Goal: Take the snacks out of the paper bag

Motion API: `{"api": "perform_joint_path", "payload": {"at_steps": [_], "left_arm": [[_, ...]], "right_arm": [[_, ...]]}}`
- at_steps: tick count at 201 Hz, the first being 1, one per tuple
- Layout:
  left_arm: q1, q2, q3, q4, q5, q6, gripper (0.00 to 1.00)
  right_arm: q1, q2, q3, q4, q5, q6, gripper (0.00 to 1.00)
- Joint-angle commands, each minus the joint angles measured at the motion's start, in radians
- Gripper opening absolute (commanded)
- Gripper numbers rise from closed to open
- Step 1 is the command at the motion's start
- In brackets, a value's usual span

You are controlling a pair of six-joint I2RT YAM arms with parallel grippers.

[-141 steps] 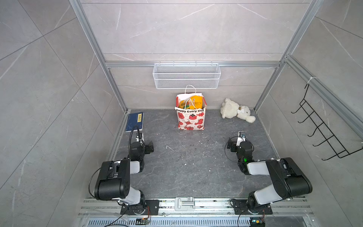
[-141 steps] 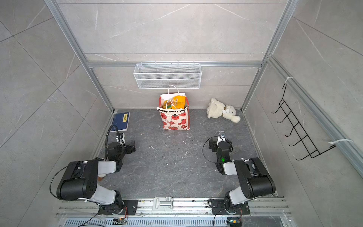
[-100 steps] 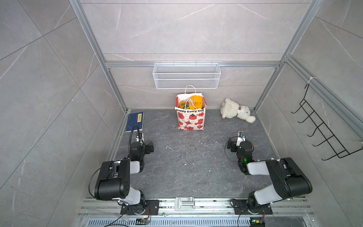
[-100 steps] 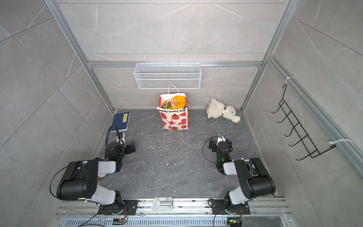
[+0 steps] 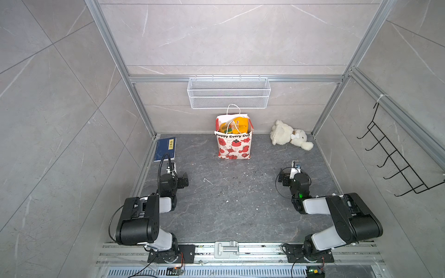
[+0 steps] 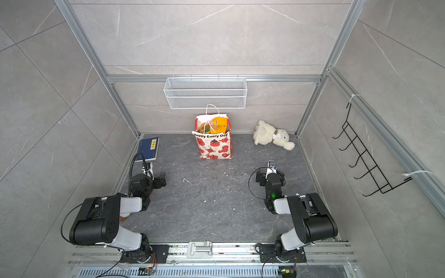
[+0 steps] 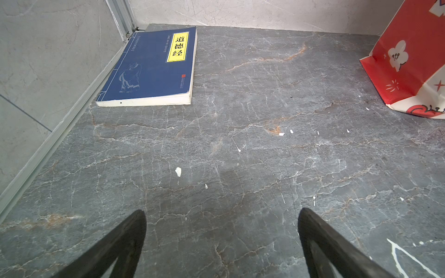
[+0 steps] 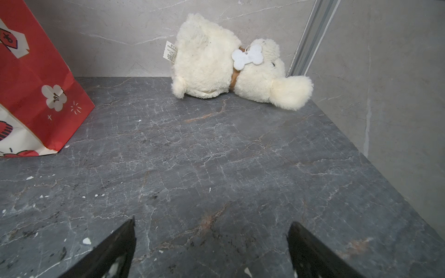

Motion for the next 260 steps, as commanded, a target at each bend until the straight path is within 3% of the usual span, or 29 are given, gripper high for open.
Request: {"api": "perform_joint_path", "payload": {"at_steps": [1,77,95,112,128,142,160,186,216,260], "left_arm": [[0.009,-0.003,0.014,0.031,0.003,-0.01,1.0],[0.004,-0.023,0.0,0.058,0.014,0.002,1.0],[-0.043,-0.207,0.006,-0.122,-0.01,0.037,1.0],[-0.055,-0.439,0.077,-0.346,0.008,-0.043,0.99],[-0.054,-0.506,0.189,-0.478,0.02,-0.124,0.92],[-0.05,-0.424,0.345,-0.607,0.007,-0.178,0.51],[-0.047,-0.242,0.565,-0.721,0.101,-0.214,0.38],[-0.039,0.023,0.827,-0.789,0.244,-0.318,0.03],[-0.041,0.308,1.114,-0.922,0.343,-0.336,0.0],[-0.066,0.542,1.351,-0.985,0.378,-0.327,0.0]], "right_arm": [[-0.005,-0.002,0.016,-0.024,-0.009,0.0,0.99],[0.002,-0.036,0.007,-0.01,-0.012,-0.026,0.97],[0.061,-0.235,0.087,-0.31,-0.026,-0.09,0.88],[0.069,-0.387,0.143,-0.46,-0.046,0.02,0.89],[0.068,-0.398,0.236,-0.548,-0.138,0.095,0.85],[0.068,-0.286,0.398,-0.696,-0.156,0.185,0.77],[0.068,-0.107,0.586,-0.797,-0.246,0.251,0.58],[0.064,0.076,0.768,-0.827,-0.272,0.369,0.31],[0.064,0.293,1.03,-0.938,-0.353,0.403,0.26],[0.064,0.557,1.314,-0.995,-0.451,0.464,0.25]]}}
